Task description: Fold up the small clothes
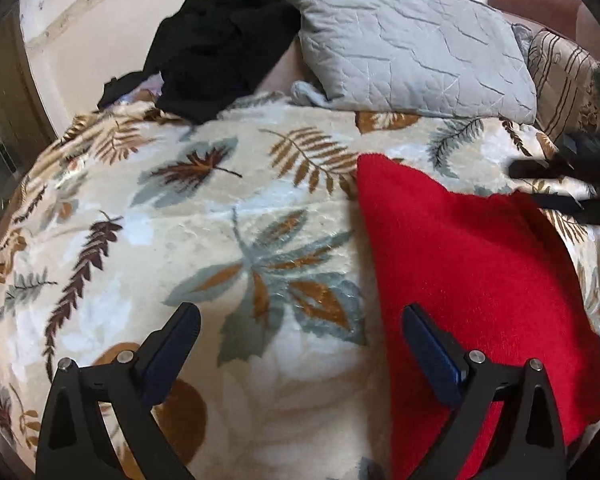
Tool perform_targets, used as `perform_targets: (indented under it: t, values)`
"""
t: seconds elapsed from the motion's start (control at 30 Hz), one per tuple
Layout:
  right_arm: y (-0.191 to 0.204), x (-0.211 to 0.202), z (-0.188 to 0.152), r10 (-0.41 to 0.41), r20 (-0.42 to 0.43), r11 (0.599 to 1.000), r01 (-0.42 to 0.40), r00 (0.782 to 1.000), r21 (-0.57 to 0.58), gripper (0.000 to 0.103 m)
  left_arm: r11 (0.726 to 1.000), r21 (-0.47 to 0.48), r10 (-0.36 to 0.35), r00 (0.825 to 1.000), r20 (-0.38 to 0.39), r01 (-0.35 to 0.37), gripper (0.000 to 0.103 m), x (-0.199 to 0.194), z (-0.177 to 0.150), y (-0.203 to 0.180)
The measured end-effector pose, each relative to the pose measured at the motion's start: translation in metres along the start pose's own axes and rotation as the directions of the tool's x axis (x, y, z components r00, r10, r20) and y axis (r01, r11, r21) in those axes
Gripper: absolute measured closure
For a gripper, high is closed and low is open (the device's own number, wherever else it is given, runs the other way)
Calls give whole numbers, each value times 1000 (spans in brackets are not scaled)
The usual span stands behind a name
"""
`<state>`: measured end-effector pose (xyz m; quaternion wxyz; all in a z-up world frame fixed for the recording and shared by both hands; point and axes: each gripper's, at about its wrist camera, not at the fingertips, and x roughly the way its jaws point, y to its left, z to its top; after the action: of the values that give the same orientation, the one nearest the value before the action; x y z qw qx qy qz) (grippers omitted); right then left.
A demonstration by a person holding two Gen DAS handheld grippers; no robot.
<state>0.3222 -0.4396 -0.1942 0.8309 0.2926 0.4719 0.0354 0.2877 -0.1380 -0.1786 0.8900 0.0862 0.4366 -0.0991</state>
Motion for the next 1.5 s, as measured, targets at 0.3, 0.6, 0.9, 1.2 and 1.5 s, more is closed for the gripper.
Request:
perform_targets:
  t: [0.3,0.6,0.9,1.2,1.5]
  values:
    - [70,112,31,45,-232,993,-68,972,-94,42,989,140,47,998,-34,-42,3,12,-11,-16]
    - [58,65,13,104,-154,992,-114,983,-59,41,993,118,23,1000,12,-24,3,-10,-11,-11]
    - [7,-32,-74,127,-115,990,-132,985,-39,42,971,225,78,996,40,-85,3,-13,-33,-34]
    - [-21,-69,-105,174,-63,985,-173,983,15,42,980,173,90,993,75,-102,3,-33,-36,-26]
    - [-22,-51,-145,115,-157,993,-119,981,-18,57,969,193,133,985,111,-153,3,-41,-46,-33]
